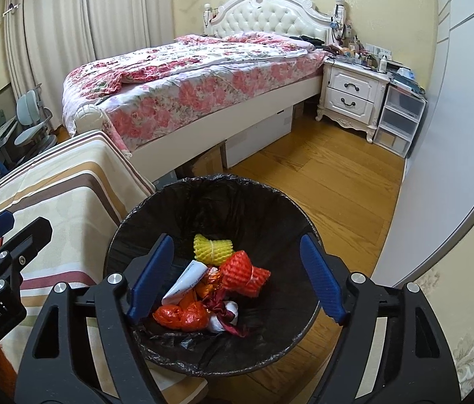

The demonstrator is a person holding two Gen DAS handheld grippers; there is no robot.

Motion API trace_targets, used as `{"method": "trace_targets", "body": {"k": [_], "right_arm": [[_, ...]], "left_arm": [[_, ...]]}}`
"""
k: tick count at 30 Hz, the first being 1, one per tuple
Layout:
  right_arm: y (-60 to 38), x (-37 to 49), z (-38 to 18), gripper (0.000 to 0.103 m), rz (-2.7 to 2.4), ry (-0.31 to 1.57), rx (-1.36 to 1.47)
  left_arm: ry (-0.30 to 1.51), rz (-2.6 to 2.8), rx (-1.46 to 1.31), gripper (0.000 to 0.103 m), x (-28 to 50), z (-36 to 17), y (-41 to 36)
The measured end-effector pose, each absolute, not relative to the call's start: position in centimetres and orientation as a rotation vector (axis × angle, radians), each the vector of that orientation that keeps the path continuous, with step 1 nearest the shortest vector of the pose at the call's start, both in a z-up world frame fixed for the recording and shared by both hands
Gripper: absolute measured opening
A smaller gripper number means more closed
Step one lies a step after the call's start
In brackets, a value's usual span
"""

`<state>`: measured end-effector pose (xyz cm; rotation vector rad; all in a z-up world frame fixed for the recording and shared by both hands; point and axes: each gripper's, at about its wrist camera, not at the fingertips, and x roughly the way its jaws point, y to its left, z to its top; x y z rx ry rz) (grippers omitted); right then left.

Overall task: Collect trash
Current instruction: 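Move both tools back over the teal tube and red bottle on the bed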

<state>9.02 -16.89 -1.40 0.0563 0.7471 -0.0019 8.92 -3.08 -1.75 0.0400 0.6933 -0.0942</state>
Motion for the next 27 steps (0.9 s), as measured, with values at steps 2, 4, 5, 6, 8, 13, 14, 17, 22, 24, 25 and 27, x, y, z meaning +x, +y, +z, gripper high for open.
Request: {"method": "trace_targets", "body": {"k": [2,4,5,6,8,13,14,17,22,24,25,27], "right_arm": [[-16.6,8.8,-1.3,0.077,0.002,0.746,0.054],[-16.2,8.7,-1.2,0.077,0.007,0.746,0.053],[-16.0,8.6,-1.2,0.077,0.01,0.747,0.053],[-15.7,8.5,-1.2,0.078,0.013,0.749,0.052],[-15.4,8.3,-1.1,0.078,0.02,0.75,0.051],[-14.1,7.7,-1.0,0.078,0.046,0.756,0.051],[-13.8,7.6,-1.0,0.078,0.053,0.758,0.052],[-12.7,7.3,-1.1,0.078,0.074,0.765,0.048],[-10.4,6.7,-1.0,0.078,0.115,0.771,0.037],[-9.4,6.4,-1.0,0.078,0.135,0.773,0.029],[-9.0,6.3,-1.1,0.078,0.144,0.775,0.026],[-8.0,6.1,-1.2,0.078,0.163,0.78,0.02]], "left_arm": [[0.691,-0.081,0.044,0.072,8.5,-1.7,-2.7],[0.687,-0.07,0.045,0.073,8.2,-1.6,-2.3],[0.687,-0.064,0.044,0.073,8.0,-1.5,-2.0],[0.688,-0.059,0.042,0.073,7.9,-1.5,-1.7],[0.691,-0.046,0.036,0.073,7.6,-1.5,-1.1],[0.693,-0.003,0.018,0.073,6.7,-1.3,1.2],[0.693,0.006,0.014,0.073,6.5,-1.3,1.6],[0.695,0.041,0.003,0.073,5.9,-1.4,3.2],[0.706,0.096,-0.017,0.073,4.6,-1.9,5.9],[0.715,0.122,-0.022,0.073,3.9,-2.2,7.3],[0.72,0.134,-0.024,0.073,3.7,-2.3,7.9],[0.73,0.161,-0.036,0.073,3.2,-2.5,9.3]]}}
